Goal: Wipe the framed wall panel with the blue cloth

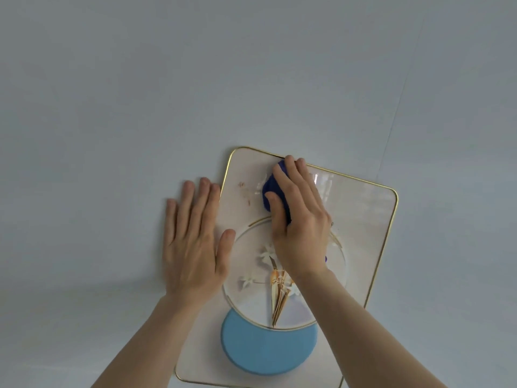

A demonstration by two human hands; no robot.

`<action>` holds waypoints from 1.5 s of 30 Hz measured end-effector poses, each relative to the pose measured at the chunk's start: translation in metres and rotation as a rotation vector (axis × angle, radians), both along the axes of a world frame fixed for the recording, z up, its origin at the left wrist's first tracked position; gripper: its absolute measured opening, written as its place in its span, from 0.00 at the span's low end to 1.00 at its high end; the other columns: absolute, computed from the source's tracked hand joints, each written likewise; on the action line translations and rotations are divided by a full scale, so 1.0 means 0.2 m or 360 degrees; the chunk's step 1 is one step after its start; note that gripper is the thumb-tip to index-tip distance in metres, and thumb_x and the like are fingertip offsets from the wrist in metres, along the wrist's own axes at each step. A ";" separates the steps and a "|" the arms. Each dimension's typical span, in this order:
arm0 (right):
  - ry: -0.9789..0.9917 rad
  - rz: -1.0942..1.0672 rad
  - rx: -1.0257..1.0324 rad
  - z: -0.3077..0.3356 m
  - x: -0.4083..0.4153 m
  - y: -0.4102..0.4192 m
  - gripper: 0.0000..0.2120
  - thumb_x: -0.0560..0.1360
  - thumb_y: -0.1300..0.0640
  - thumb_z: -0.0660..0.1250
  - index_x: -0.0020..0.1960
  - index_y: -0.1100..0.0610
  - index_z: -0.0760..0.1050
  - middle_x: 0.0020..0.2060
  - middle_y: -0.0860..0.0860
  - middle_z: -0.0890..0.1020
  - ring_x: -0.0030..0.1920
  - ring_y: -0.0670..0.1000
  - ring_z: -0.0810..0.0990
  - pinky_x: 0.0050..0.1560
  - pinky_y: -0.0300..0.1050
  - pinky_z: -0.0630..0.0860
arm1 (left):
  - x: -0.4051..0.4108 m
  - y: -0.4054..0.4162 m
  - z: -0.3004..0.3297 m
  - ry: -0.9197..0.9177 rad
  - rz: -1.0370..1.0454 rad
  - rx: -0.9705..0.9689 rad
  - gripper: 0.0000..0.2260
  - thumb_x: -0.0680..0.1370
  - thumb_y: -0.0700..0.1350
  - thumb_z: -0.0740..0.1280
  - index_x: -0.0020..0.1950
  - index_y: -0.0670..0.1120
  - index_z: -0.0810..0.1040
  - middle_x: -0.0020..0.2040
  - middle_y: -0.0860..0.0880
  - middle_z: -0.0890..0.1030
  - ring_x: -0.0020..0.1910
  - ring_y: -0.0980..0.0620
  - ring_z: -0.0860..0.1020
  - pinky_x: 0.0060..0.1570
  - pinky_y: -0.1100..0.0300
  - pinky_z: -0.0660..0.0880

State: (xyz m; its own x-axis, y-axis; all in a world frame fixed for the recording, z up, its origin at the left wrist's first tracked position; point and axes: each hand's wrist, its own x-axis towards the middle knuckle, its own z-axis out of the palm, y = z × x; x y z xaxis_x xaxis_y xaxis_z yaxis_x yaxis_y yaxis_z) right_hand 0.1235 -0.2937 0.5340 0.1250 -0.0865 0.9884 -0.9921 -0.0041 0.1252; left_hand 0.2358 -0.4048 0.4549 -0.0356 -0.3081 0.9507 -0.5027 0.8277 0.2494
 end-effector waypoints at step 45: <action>0.0788 -0.0061 0.0343 -0.20 -0.13 -0.04 0.16 0.81 0.63 0.72 0.69 0.59 0.80 0.70 0.55 0.80 0.77 0.60 0.73 0.77 0.62 0.71 | 0.00 -0.04 -0.03 0.0063 -0.0013 -0.0191 0.29 0.84 0.58 0.44 0.82 0.46 0.60 0.83 0.46 0.61 0.84 0.47 0.54 0.82 0.44 0.50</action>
